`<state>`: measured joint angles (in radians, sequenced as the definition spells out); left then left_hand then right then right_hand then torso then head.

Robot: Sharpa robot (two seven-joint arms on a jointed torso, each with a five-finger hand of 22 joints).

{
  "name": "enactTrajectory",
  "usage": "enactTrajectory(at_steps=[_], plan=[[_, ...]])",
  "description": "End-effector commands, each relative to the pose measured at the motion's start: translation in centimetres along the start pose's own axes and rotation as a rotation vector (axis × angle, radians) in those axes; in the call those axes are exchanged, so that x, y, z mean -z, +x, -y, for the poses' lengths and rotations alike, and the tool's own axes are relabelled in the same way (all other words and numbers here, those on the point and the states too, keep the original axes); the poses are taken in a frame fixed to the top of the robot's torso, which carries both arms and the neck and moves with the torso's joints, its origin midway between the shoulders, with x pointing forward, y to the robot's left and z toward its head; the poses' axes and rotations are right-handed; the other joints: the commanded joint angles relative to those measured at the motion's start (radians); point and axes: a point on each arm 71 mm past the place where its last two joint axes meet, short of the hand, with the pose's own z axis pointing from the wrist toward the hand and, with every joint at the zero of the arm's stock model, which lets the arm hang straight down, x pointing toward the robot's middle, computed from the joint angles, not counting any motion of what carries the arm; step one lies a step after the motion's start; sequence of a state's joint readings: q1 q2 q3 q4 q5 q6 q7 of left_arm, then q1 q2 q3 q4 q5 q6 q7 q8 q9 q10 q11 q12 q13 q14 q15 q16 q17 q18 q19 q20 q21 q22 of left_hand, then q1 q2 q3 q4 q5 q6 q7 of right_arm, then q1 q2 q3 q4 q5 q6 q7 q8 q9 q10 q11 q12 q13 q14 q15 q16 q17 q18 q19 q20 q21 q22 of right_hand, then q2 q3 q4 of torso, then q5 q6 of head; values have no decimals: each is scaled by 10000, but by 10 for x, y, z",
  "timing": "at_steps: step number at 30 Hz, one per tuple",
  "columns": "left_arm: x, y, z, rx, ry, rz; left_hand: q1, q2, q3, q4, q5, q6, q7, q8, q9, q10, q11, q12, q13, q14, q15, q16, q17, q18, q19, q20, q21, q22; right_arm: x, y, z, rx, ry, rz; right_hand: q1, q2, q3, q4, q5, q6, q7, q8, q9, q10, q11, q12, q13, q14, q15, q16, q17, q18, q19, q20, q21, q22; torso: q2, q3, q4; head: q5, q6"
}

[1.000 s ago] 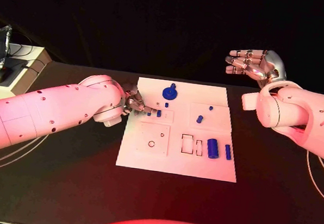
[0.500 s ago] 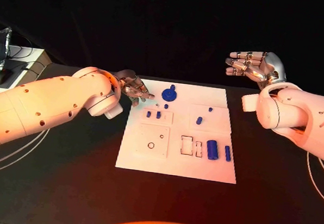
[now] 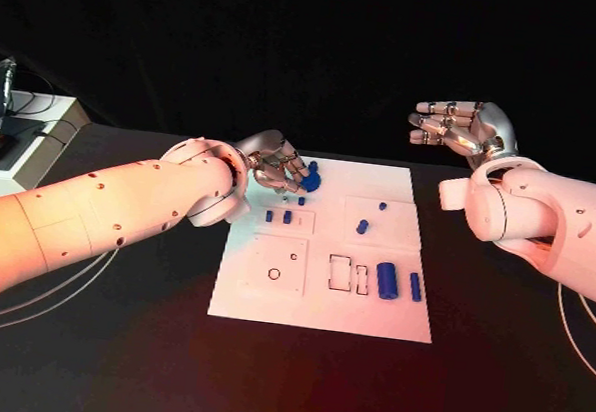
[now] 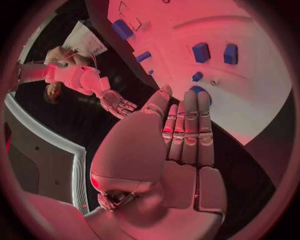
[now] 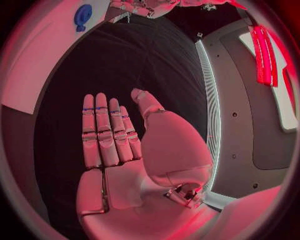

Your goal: Assemble the parts on the task board

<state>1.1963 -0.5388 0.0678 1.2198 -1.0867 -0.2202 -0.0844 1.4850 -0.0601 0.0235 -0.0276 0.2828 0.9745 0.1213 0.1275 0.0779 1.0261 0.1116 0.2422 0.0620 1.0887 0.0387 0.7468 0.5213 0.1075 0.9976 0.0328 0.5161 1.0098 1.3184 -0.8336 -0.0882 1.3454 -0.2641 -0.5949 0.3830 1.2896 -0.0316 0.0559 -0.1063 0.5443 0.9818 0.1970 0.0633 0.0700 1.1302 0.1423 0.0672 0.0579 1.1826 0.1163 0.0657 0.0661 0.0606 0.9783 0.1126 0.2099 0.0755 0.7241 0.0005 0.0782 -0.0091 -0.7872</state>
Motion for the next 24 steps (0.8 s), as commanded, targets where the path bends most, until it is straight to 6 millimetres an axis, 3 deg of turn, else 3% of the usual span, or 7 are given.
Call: enactTrajectory(at_steps=[1,5,6,11,12,17,24], plan=[[-6,4,7,-1408,979,147,-116,-75,52,0,3,90,-68,-143,-121,-27,30,-164,5,64,-8,432,25,108,217,2,-20,0,0,2,-1,-78,-68,-89,-47,22,85,-11,70,68,-15,-12,-4,29,-50,-53,-2,-52,-30,-46,-14,-55,-18,-11,-43,-6,50,4,-52,25,105],[-12,10,7,-2094,917,82,-142,-202,336,-113,2,403,-140,-376,-116,148,-23,-250,4,106,-70,1639,244,182,423,-82,557,601,0,3,-1,-116,-54,-114,-47,22,85,-11,70,68,-15,-12,-4,29,-50,-53,-2,-52,-30,-46,-14,-55,-18,-11,-43,-6,92,17,-85,55,163],[-14,11,7,-2252,891,31,-262,-267,542,-152,-4,510,-134,-613,-134,182,-18,-319,1,-217,-61,2295,219,219,282,-87,905,1081,0,4,-1,-123,-54,-122,-77,2,139,-16,86,55,-7,-17,-6,24,-47,-53,-1,-51,-29,-46,-14,-55,-18,-10,-43,-7,96,17,-87,56,170],[-19,19,8,-2900,659,-355,-234,-298,941,-290,5,633,-197,-601,-119,95,-29,-325,8,-253,-70,2956,-112,281,185,-52,1194,1540,0,6,-2,-144,-67,-167,-77,2,139,-16,86,55,-7,-17,-6,24,-47,-53,-1,-51,-29,-46,-14,-55,-18,-10,-43,-7,96,0,-95,40,155],[-20,21,7,-3011,589,-435,-299,-420,1200,-315,6,629,-208,-623,-126,85,-44,-327,15,-374,-51,3100,-231,269,35,-23,1224,1674,0,6,-2,-147,-70,-177,-77,2,139,-16,86,55,-7,-17,-6,24,-47,-53,-1,-51,-29,-46,-14,-55,-18,-10,-43,-7,101,1,-98,37,152],[-23,25,4,-3360,258,-586,-417,-535,1661,-337,1,755,-178,-608,-118,34,6,-300,7,-687,-3,3560,-671,235,-170,12,1245,1953,0,8,-3,-147,-96,-225,-91,-7,150,-13,108,46,-6,-13,-4,21,-44,-52,-1,-51,-28,-45,-14,-56,-20,-8,-44,-7,83,-2,-90,32,129],[-25,27,3,-3591,97,-553,-467,-549,1820,-336,-26,880,-141,-611,-119,188,-4,-234,8,-736,1,4050,-1028,304,-141,52,1344,2225,0,8,-3,-140,-112,-251,-95,-7,153,-10,109,42,-4,-12,-4,15,-42,-53,-1,-58,-25,-47,-15,-56,-20,-7,-44,-7,77,-17,-76,17,87]])
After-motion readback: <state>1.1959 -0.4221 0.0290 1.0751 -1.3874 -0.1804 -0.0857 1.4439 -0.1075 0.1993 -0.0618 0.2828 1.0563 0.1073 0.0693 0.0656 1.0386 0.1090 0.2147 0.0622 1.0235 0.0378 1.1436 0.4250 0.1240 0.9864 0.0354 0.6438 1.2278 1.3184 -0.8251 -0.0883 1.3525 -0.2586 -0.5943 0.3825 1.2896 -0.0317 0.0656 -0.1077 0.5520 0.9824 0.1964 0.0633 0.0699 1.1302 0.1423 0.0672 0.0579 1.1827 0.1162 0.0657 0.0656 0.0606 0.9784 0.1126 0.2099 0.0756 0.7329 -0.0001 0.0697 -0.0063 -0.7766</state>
